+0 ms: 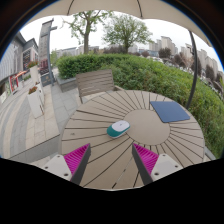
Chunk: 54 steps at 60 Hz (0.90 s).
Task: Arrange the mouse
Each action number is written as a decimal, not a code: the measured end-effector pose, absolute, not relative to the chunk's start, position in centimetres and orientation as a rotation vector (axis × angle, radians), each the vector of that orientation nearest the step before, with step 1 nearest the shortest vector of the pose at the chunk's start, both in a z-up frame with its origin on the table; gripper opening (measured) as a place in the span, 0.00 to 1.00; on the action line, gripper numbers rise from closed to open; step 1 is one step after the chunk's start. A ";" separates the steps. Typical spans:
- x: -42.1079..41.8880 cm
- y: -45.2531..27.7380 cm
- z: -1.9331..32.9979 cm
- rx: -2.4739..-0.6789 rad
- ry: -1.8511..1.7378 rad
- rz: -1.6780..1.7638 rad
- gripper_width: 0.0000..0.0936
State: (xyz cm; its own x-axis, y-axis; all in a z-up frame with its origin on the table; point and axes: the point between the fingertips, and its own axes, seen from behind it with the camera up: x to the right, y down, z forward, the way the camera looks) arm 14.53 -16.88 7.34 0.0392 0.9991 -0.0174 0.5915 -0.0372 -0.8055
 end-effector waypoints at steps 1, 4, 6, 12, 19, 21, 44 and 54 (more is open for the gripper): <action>14.0 -16.9 6.9 -1.694 -1.616 0.834 0.91; 12.4 -17.1 5.8 -1.687 -1.614 0.824 0.91; 11.4 -17.2 5.0 -1.680 -1.619 0.819 0.91; 8.5 -17.6 2.7 -1.682 -1.624 0.811 0.91; 5.7 -17.3 0.2 -1.699 -1.630 0.778 0.91; 4.9 -17.1 -0.4 -1.704 -1.629 0.770 0.91; -2.5 -17.0 -1.3 -1.716 -1.661 0.799 0.89; -4.6 -17.7 -1.5 -1.695 -1.712 0.818 0.83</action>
State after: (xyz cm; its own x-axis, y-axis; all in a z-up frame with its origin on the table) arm -4.61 -17.70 -1.48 -0.0163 0.9998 -0.0126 0.6382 0.0007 -0.7699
